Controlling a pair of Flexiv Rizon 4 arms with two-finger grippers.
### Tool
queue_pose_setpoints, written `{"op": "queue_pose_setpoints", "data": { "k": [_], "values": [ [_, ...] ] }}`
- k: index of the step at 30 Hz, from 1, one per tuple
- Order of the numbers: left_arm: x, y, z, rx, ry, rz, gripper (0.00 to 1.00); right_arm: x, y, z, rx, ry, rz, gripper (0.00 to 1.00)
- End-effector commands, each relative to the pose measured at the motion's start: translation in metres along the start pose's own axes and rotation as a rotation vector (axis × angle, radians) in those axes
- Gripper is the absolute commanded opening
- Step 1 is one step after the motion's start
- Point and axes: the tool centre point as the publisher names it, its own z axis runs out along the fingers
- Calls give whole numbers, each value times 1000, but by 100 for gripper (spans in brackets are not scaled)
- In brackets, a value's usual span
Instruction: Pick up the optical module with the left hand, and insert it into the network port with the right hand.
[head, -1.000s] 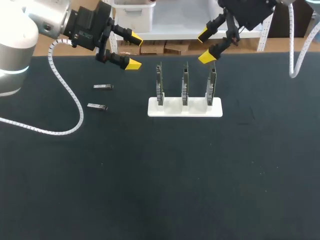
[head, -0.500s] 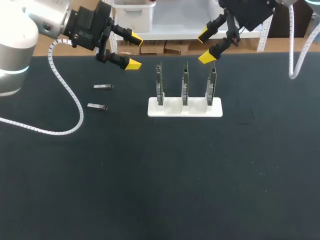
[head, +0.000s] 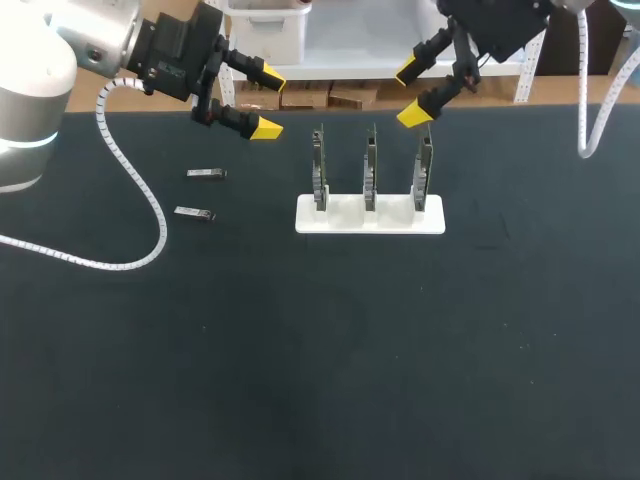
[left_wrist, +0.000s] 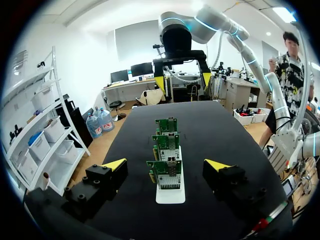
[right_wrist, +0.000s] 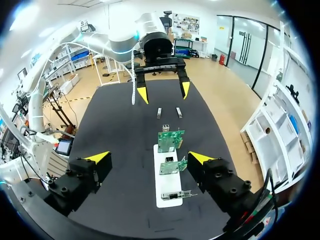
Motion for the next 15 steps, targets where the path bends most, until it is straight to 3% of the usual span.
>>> {"op": "queue_pose_setpoints", "data": {
  "k": [1, 4, 15],
  "values": [
    [-1, 2, 0, 5, 6, -2, 100, 1, 2, 0, 6, -1, 0, 100],
    [-1, 2, 0, 5, 6, -2, 100, 1, 2, 0, 6, -1, 0, 100],
    [7, -5, -6, -55, 163, 9, 100, 1, 2, 0, 6, -1, 0, 100]
  ]
}}
